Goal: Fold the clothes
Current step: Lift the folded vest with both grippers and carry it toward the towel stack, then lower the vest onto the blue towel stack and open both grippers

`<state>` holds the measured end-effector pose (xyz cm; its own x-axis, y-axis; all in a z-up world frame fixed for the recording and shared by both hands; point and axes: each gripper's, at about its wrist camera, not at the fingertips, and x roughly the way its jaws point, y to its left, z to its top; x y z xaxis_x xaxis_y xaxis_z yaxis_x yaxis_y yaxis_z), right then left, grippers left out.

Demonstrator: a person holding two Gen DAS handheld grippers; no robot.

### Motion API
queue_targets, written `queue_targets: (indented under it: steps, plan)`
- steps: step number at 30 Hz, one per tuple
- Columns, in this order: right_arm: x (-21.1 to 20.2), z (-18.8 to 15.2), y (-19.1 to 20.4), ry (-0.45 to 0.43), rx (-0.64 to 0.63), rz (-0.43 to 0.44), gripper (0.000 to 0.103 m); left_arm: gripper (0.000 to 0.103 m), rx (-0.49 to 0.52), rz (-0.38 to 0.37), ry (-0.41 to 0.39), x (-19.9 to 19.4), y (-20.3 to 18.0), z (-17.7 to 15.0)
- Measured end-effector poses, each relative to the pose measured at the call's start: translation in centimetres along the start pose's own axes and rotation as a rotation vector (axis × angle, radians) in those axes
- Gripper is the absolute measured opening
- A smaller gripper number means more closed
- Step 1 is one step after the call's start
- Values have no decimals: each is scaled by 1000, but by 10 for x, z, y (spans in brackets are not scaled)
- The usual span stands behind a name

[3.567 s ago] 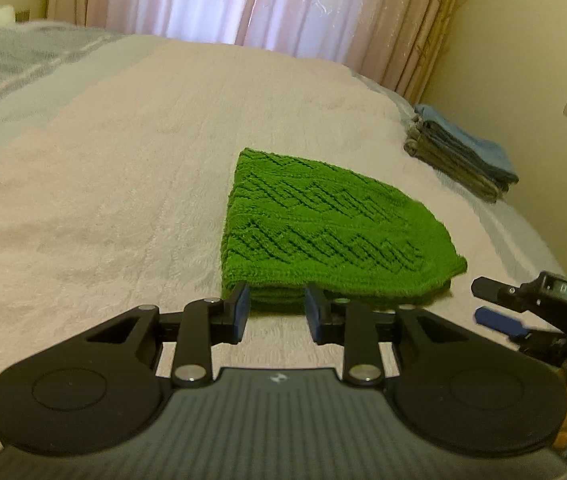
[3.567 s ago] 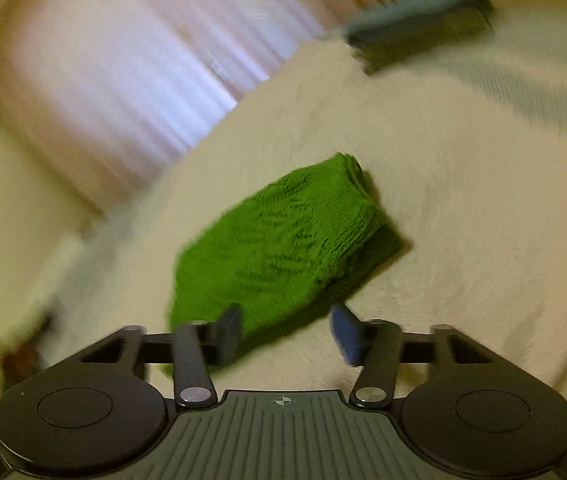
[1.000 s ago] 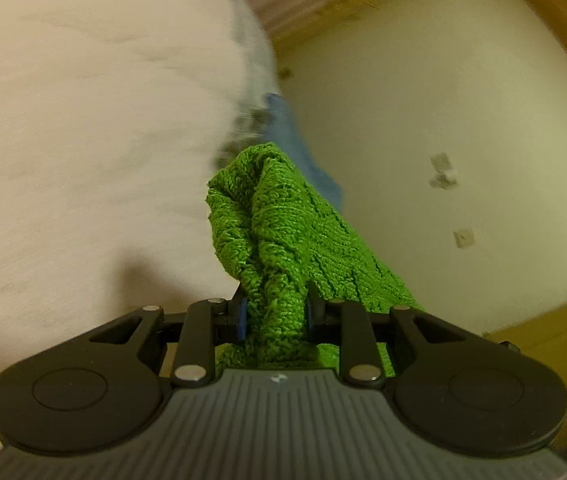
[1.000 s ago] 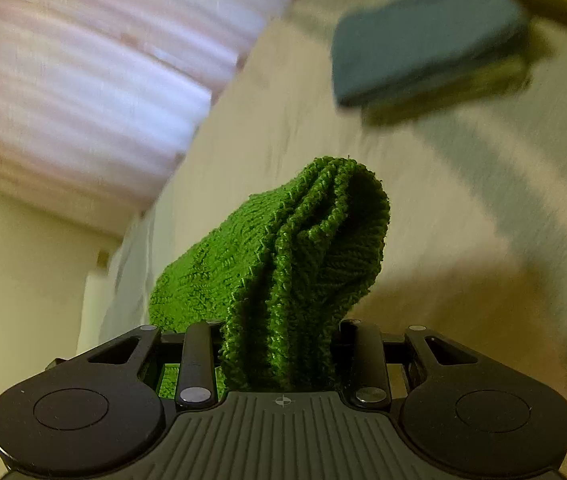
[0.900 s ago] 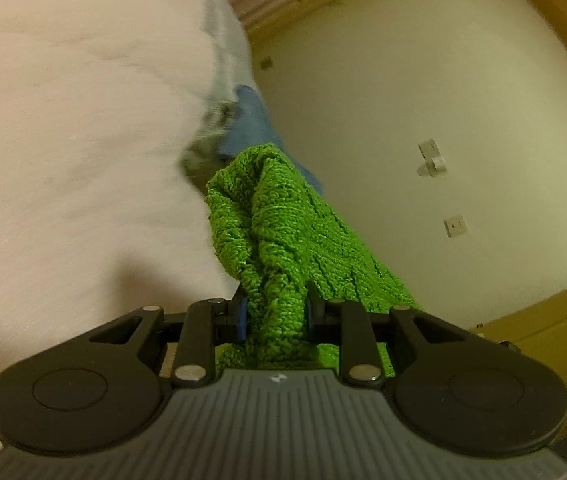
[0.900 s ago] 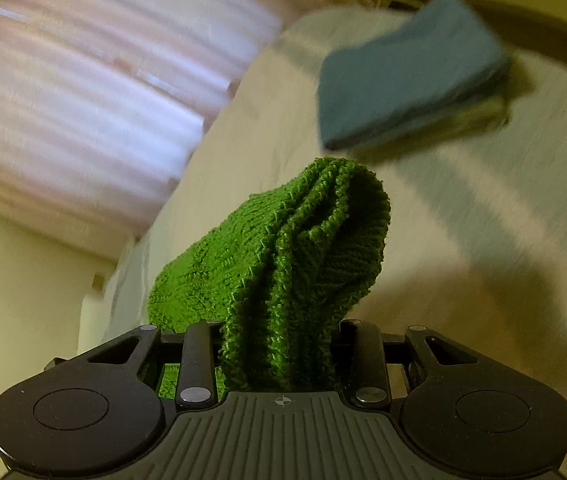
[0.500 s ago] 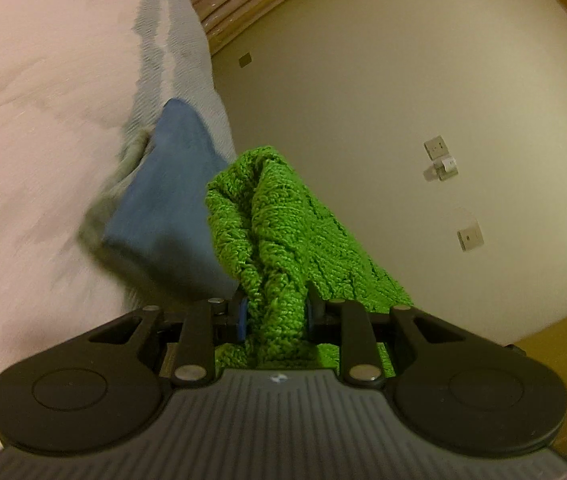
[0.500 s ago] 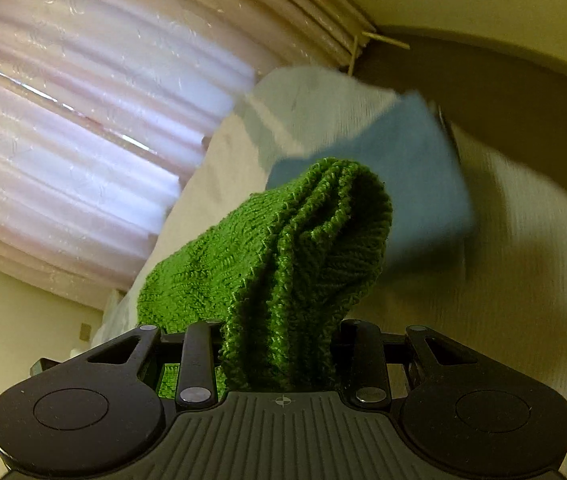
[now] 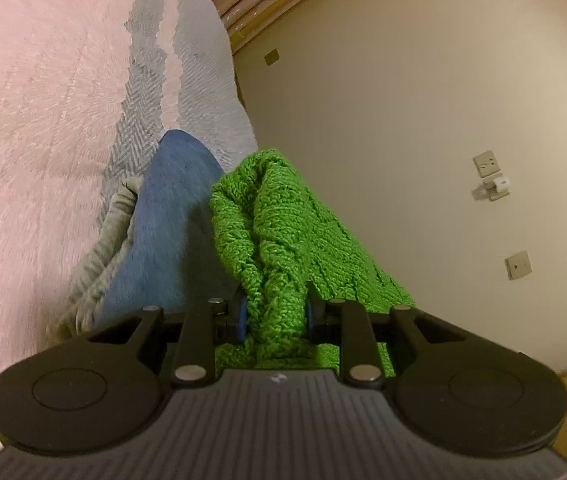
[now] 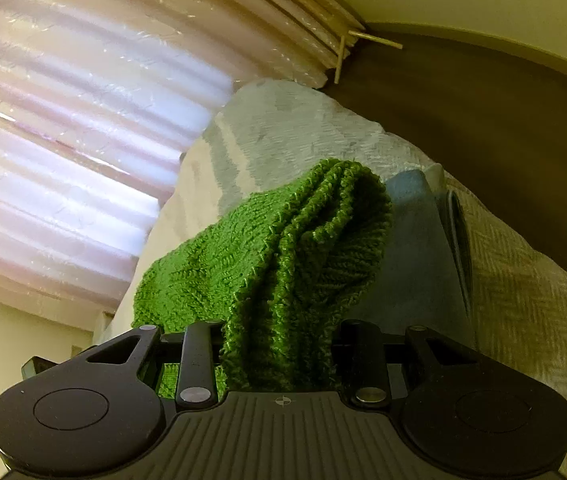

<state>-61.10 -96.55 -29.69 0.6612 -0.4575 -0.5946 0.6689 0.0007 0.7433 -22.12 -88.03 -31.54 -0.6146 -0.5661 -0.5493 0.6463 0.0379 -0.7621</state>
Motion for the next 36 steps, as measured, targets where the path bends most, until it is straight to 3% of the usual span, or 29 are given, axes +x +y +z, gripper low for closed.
queue_targets:
  steps: [6,10,15,18,21,23,25,30,33,36]
  plan:
    - [28,9,-24,0,19,-25,32,21,-2,-6,35,38,26,17]
    - [46,11,-35,17,-2,-97,34,22,9,16,54,55,43,15]
    - [40,7,-37,31,17,-86,34,22,0,-13,46,47,44,9]
    - [40,9,-38,28,21,-105,34,23,69,-1,42,43,40,5]
    - [45,10,-33,27,8,-169,45,27,7,49,48,49,53,4]
    - [44,11,-28,22,1,-210,54,30,17,76,51,44,46,7]
    - [30,9,-16,-18,-40,-282,65,33,53,133,52,33,36,11]
    - [-2,2,20,-182,-185,-497,65,30,159,284,-12,-1,7,27]
    - [4,-3,53,-245,-327,-557,65,15,343,323,-13,10,-28,33]
    - [26,-14,83,-254,-480,-577,64,10,534,294,45,42,-64,27]
